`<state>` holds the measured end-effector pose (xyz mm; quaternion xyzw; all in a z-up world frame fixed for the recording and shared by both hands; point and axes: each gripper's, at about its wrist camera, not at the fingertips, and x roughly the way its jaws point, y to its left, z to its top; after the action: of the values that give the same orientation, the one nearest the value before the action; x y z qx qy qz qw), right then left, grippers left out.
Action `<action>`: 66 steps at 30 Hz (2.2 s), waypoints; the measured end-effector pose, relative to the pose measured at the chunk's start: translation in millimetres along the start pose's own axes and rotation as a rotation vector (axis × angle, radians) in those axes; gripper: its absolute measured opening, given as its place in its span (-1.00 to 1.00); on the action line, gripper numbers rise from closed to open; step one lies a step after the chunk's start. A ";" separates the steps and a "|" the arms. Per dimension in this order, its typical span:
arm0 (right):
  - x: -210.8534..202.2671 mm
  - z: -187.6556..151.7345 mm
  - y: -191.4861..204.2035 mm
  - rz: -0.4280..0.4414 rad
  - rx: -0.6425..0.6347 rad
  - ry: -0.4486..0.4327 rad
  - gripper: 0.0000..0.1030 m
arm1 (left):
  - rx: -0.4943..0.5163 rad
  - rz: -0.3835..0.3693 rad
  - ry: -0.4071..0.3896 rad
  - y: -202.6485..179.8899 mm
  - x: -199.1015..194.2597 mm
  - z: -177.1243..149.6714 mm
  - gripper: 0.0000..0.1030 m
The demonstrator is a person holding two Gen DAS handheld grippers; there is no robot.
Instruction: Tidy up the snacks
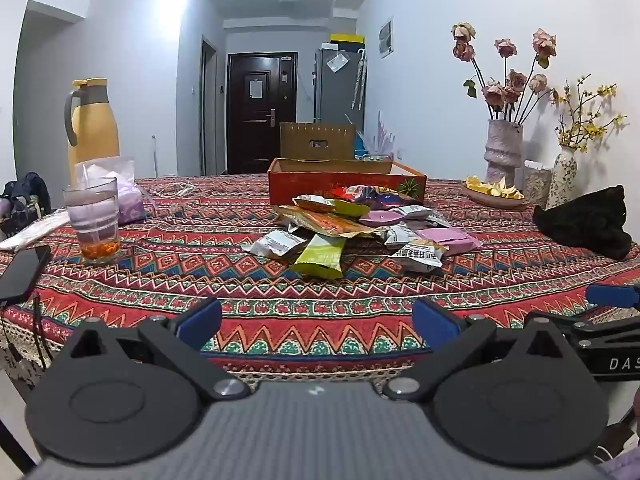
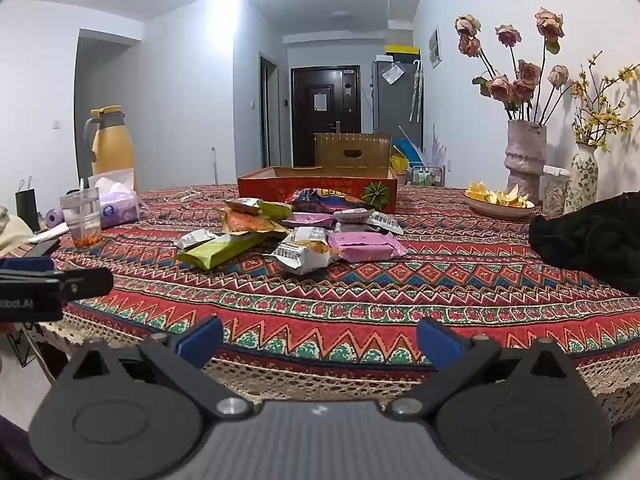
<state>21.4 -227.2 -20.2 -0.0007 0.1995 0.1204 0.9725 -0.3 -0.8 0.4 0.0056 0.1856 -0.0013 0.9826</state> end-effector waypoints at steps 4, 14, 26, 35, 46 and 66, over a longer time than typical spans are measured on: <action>-0.8 0.0 0.3 0.010 0.003 0.004 1.00 | -0.016 -0.012 -0.019 2.8 0.2 -5.2 1.00; -1.9 0.8 -4.4 0.009 0.001 0.002 1.00 | 0.009 -0.015 -0.040 -1.7 -6.9 -1.0 1.00; -0.5 -0.2 0.0 0.007 0.002 -0.002 1.00 | 0.007 -0.005 -0.038 0.7 -6.2 -0.2 1.00; -0.7 0.0 -0.6 0.005 0.002 -0.001 1.00 | 0.010 0.003 -0.040 1.7 -6.7 0.8 1.00; -0.4 1.2 -1.7 0.002 0.003 -0.001 1.00 | 0.010 0.007 -0.040 2.9 -7.0 1.2 1.00; 0.0 0.5 -3.3 0.001 0.005 0.003 1.00 | 0.004 0.014 -0.035 4.1 -6.1 1.6 1.00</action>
<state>22.3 -230.4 -19.9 0.0015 0.2012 0.1204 0.9721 -5.3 3.3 4.2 0.0090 0.1682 0.0050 0.9857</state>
